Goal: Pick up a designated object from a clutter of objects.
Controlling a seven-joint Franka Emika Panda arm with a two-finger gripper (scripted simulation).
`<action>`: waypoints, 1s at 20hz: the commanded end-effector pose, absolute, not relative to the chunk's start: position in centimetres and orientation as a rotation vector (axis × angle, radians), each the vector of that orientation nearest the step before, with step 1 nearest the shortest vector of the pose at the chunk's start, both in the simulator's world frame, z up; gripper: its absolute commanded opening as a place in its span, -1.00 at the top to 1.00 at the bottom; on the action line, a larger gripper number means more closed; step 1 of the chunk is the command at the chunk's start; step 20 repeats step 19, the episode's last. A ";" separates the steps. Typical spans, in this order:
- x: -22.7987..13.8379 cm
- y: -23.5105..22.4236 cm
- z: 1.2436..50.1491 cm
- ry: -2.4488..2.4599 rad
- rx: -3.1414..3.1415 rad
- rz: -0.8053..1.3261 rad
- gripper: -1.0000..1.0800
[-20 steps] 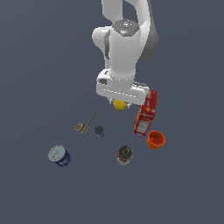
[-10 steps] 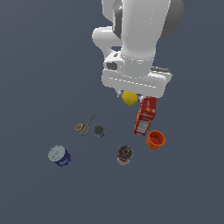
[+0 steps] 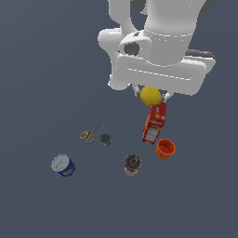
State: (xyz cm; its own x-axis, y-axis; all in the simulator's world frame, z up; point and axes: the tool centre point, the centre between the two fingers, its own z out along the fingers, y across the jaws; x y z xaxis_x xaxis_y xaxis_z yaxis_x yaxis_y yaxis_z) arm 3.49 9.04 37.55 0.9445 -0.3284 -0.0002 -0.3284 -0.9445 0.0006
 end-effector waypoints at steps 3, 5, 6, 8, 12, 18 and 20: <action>4.8 9.9 39.8 -0.524 3.097 0.000 1.00; 5.2 10.2 40.5 -0.524 3.097 0.000 1.00; 5.4 10.3 40.9 -0.524 3.097 0.000 1.00; 5.8 10.5 41.4 -0.524 3.097 0.000 1.00; 6.3 10.8 42.2 -0.524 3.097 0.000 1.00; 6.6 11.0 42.7 -0.524 3.097 0.000 1.00; 6.6 11.0 42.7 -0.524 3.097 0.000 1.00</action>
